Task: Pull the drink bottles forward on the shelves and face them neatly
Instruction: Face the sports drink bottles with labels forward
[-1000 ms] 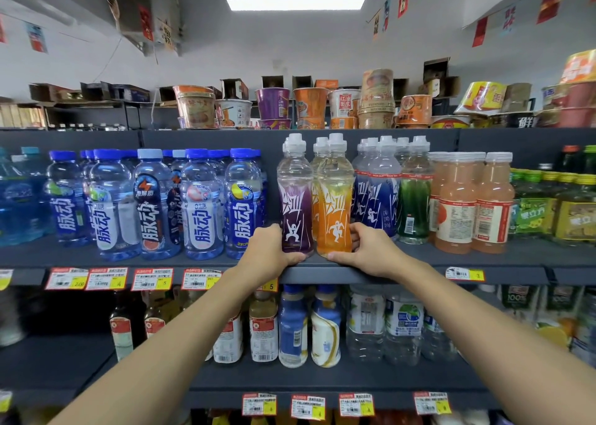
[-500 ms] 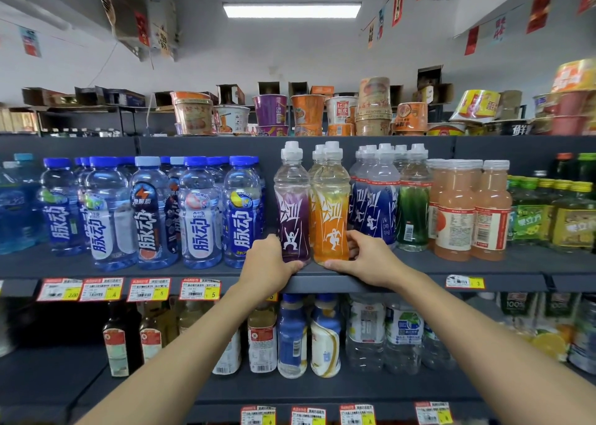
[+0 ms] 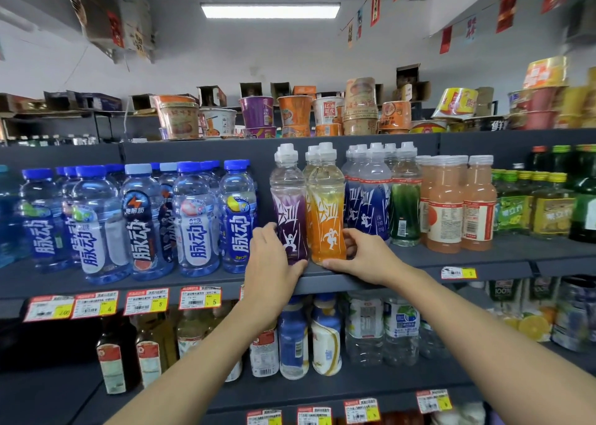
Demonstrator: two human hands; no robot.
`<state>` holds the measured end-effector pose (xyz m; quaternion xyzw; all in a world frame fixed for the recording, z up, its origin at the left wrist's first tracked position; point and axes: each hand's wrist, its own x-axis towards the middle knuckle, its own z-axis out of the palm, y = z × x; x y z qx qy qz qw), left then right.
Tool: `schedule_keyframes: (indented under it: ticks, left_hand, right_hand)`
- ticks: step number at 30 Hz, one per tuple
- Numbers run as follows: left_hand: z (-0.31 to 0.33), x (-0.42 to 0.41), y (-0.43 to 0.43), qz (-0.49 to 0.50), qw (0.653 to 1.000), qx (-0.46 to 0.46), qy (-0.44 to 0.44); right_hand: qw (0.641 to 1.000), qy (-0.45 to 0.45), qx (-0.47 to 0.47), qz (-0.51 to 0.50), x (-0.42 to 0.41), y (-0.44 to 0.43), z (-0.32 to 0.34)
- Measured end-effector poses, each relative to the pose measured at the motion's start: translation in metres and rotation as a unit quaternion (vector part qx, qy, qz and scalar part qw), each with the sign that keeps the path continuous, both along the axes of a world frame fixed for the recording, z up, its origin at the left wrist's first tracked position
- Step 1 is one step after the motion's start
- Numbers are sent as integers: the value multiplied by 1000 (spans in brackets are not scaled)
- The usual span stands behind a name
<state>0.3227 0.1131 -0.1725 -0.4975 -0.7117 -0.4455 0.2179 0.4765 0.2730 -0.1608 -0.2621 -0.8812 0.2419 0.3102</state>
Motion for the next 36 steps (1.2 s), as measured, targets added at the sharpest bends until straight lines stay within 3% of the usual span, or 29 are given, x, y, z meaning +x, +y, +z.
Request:
schedule_keyframes:
  ticks: [3, 7, 11, 15, 20, 27, 30, 36]
  left_hand:
    - [0, 12, 3, -42, 995, 66, 68]
    - [7, 40, 24, -97, 987, 83, 101]
    - [20, 78, 62, -117, 980, 92, 134]
    - [36, 106, 103, -89, 984, 64, 143]
    - [62, 117, 143, -44, 987, 14, 154]
    - [83, 120, 178, 4, 996, -26, 90]
    - [85, 117, 190, 15, 998, -38, 42]
    - [99, 105, 203, -24, 997, -55, 42]
  right_hand:
    - [1000, 12, 11, -14, 9, 1, 0]
    - [999, 19, 32, -21, 33, 17, 4]
    - [987, 23, 152, -49, 67, 49, 18]
    - [933, 44, 346, -89, 94, 89, 38]
    - [861, 16, 486, -147, 106, 116, 68]
    - [827, -61, 525, -192, 95, 115, 98]
    - [833, -90, 502, -217, 87, 116, 106]
    - [861, -189, 425, -208, 77, 132, 139]
